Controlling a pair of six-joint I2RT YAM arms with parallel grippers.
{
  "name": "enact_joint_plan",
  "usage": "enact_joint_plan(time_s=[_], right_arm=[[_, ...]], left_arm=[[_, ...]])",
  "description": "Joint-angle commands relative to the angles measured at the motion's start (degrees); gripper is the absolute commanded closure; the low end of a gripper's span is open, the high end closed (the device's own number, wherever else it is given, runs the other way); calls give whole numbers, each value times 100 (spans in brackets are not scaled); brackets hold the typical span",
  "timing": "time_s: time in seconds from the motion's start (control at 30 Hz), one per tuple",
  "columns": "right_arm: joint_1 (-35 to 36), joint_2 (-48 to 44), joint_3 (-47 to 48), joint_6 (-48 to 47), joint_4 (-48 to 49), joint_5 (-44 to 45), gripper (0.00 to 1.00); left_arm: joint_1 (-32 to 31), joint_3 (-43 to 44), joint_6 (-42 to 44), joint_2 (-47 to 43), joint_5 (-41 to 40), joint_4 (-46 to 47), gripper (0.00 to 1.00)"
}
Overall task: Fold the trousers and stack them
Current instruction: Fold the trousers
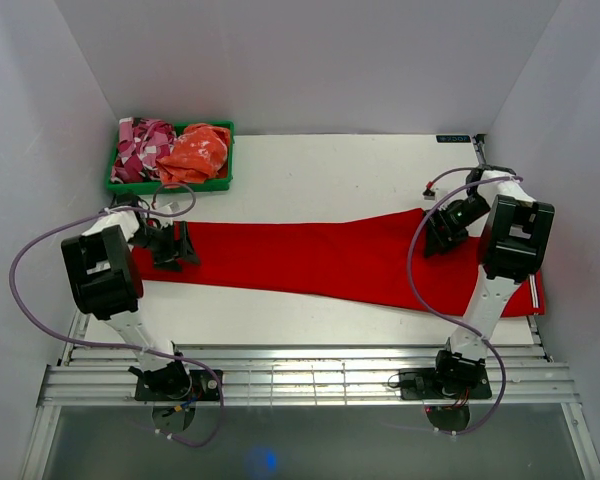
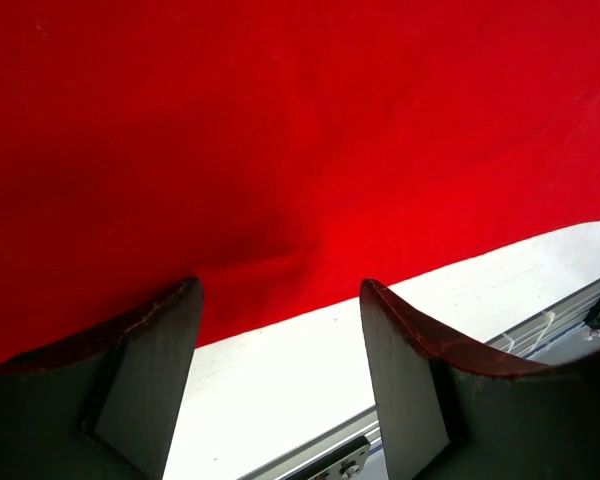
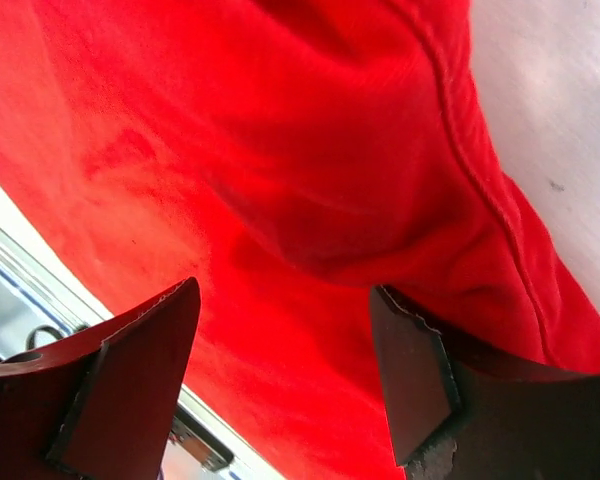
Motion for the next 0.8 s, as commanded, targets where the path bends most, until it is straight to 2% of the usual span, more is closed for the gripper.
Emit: enact_joint_plan(time_s=[0.0, 0.17, 0.23, 0.37, 0.43, 0.63, 0.77], right_arm=[[-19, -351, 168, -292, -254, 440, 25], [95, -940, -121, -442, -430, 466, 28], [200, -1124, -306, -346, -325, 729, 30], [210, -1152, -579, -152, -131, 1213, 34], [210, -1091, -518, -21, -175, 1336, 34], [210, -696, 53, 296, -632, 1319, 34], [192, -598, -8, 419, -615, 1512, 34]], left_arm=[[82, -162, -27, -44, -267, 145, 25], [241, 390, -88, -554, -169, 21, 27], [337, 950, -290, -564, -520, -144, 27], [601, 1506, -660, -423, -1320, -286, 27], [750, 1587, -678, -344, -1679, -312, 30], [979, 1500, -748, -1, -2015, -252, 41], [1014, 1210, -757, -80, -2322, 3, 43]])
